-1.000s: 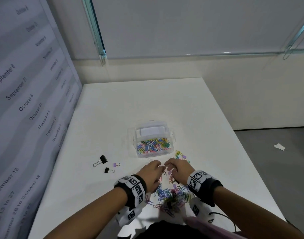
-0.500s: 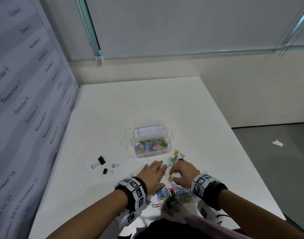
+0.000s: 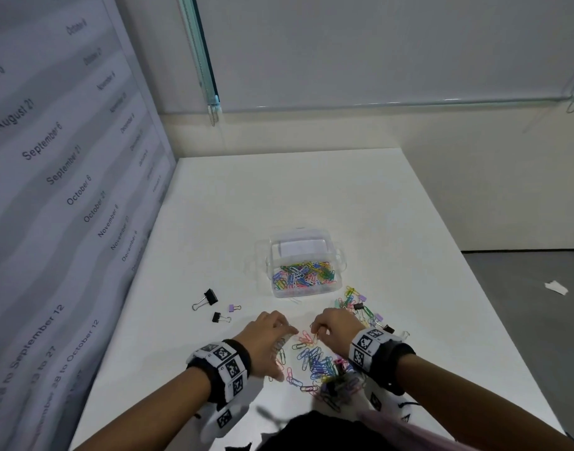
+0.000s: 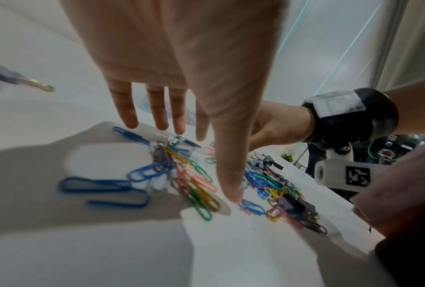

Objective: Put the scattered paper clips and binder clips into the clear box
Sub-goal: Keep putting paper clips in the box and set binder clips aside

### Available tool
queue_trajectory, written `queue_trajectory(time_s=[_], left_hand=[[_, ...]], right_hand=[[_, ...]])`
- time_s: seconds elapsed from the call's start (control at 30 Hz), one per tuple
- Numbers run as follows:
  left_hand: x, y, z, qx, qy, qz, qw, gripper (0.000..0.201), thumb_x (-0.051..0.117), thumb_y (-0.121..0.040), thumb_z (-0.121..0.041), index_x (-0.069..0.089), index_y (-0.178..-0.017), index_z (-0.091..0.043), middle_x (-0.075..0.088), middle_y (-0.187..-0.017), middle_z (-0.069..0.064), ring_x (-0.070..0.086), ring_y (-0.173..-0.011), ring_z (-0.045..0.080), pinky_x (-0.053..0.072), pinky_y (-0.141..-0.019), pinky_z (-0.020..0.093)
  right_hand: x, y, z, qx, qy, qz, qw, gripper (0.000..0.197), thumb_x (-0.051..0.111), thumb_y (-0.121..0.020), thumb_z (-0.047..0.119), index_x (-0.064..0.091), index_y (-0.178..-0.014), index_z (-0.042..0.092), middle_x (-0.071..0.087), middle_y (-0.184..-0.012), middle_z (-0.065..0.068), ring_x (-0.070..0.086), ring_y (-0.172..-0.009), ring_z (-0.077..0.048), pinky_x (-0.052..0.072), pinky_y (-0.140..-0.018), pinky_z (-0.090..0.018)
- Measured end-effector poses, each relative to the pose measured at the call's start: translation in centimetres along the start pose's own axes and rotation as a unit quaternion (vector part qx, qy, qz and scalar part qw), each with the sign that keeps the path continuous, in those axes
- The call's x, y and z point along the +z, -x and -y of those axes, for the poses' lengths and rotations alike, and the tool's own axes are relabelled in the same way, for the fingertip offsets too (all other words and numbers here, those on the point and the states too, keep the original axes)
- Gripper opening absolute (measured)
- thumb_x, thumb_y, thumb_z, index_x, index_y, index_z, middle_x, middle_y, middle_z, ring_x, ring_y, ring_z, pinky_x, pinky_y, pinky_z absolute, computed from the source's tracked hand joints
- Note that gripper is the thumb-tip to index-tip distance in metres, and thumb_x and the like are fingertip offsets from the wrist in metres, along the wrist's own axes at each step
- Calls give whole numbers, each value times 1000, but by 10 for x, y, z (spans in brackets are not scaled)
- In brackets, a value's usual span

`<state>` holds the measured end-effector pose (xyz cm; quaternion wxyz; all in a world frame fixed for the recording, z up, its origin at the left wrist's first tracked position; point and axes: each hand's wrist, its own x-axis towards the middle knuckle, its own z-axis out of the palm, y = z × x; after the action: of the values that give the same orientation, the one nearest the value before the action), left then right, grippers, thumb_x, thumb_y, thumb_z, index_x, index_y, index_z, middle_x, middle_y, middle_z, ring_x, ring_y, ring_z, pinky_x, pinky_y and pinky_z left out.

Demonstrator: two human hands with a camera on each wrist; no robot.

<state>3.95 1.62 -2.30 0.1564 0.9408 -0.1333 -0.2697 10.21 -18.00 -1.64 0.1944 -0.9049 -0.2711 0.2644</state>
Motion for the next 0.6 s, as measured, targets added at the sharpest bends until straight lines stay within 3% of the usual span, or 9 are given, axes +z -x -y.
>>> queue_trajectory(time_s=[0.1,0.17,0.27,0.33,0.4,0.5,0.6], left_hand=[[-1,11,12,-34,12,-16,999,98,82,-58,-42,30,-141,-32,30,-133,1,30,-125,20,35,-107,35],[0,18,20,-56,15,-10,998,105,83,-58,-41,23,-144,-30,29,-132,2,30,-123,19,36,-106,34],[2,24,27,-84,53,4,995,111,84,-61,-34,15,-147,-22,27,-132,6,33,-125,21,35,-107,31],[3,22,25,-98,98,-3,990,106,84,-63,-29,19,-146,-19,27,-132,6,38,-122,22,37,-105,27],[6,16,17,-106,148,-23,983,90,82,-67,-20,29,-141,-19,29,-128,5,43,-116,20,40,-99,23],[11,3,3,-97,188,-58,976,63,72,-76,-7,44,-131,-18,30,-114,-1,45,-102,13,39,-87,13],[13,-8,-6,-89,208,-70,972,51,67,-78,-2,50,-124,-15,32,-106,-1,47,-86,14,38,-77,12]], right_hand=[[2,1,-1,-13,-10,-7,1000,28,55,-87,14,60,-114,18,57,-114,-4,49,-86,-11,36,-80,-19],[4,3,-5,-15,-34,-8,999,46,64,-81,20,50,-124,21,49,-113,1,40,-80,-2,31,-78,-15],[5,5,-8,-4,-45,3,999,77,77,-68,30,38,-134,25,41,-122,0,43,-98,-10,38,-85,-21],[8,3,-7,7,-41,19,999,84,79,-65,31,35,-136,25,38,-127,-1,46,-112,-17,41,-95,-26],[12,-1,-3,7,-37,31,999,78,77,-69,27,37,-135,22,38,-126,-4,48,-113,-21,42,-94,-28],[20,-4,7,-16,-19,33,999,51,66,-78,16,50,-127,17,47,-117,-9,50,-108,-25,36,-86,-24],[21,-6,10,-27,-15,21,999,40,61,-81,12,56,-121,16,52,-110,-8,53,-105,-25,32,-81,-20]])
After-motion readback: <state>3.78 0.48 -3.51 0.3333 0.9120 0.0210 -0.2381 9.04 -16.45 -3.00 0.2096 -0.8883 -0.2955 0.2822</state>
